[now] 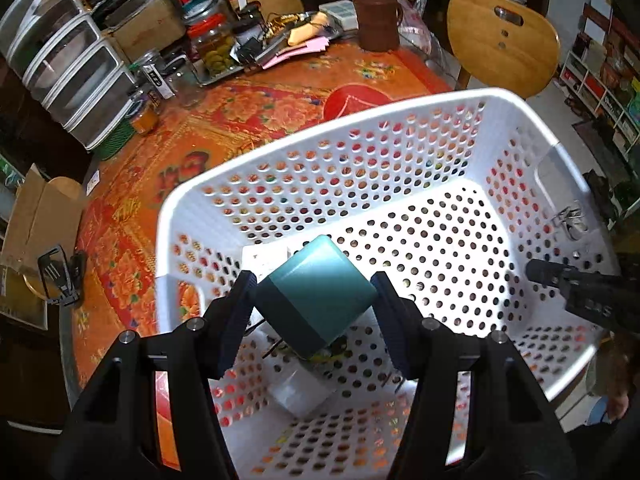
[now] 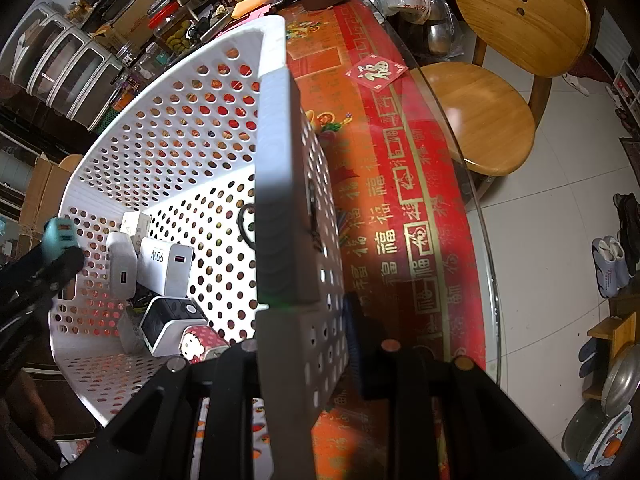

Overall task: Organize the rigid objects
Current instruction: 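Carry the teal cube charger over the basket with the left tool, then open the left tool to drop the teal charger into the basket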

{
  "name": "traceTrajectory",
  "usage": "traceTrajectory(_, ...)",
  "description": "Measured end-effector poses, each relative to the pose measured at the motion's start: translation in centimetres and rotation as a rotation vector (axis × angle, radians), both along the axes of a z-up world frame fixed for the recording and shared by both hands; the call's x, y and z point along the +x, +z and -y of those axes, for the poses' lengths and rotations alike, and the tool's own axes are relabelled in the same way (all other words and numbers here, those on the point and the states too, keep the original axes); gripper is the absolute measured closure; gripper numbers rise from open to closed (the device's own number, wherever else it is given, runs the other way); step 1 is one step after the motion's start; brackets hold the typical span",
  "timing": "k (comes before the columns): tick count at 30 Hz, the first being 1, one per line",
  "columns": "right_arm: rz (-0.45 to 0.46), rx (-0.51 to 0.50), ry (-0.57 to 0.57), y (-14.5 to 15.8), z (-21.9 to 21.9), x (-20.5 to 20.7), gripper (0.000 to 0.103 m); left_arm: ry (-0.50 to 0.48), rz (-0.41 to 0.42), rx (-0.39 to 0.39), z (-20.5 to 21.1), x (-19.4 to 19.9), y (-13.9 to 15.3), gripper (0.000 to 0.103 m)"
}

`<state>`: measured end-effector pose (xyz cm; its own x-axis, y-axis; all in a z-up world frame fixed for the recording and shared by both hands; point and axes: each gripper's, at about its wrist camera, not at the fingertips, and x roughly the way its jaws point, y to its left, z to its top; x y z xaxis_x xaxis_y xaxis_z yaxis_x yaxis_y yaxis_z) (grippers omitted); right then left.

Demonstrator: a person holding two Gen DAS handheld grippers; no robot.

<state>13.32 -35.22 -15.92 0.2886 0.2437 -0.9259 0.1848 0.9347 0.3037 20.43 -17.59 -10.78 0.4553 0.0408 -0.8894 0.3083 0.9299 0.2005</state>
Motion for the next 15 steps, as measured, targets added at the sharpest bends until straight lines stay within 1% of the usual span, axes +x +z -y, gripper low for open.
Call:
traceTrajectory(5,0.001,0.0,0.0,0.1,0.1,0.0,0.08,-0.027,-0.047,-0.009,1.1,0.3,-2.2,0.046)
traceTrajectory(8,0.002,0.001,0.0,0.1,0.1,0.0,0.08,-0.031,-0.068,-0.001,1.3,0.4,-3.3,0.046)
traceTrajectory(10,0.002,0.001,0.001,0.1,0.1,0.0,0.079,-0.026,-0.085,-0.007,1.1,0.5,-3.8,0.046)
traceTrajectory(15,0.001,0.0,0.003,0.2,0.1,0.0,0.079,-0.009,-0.096,-0.013,0.4,0.6,-4.4,0.046)
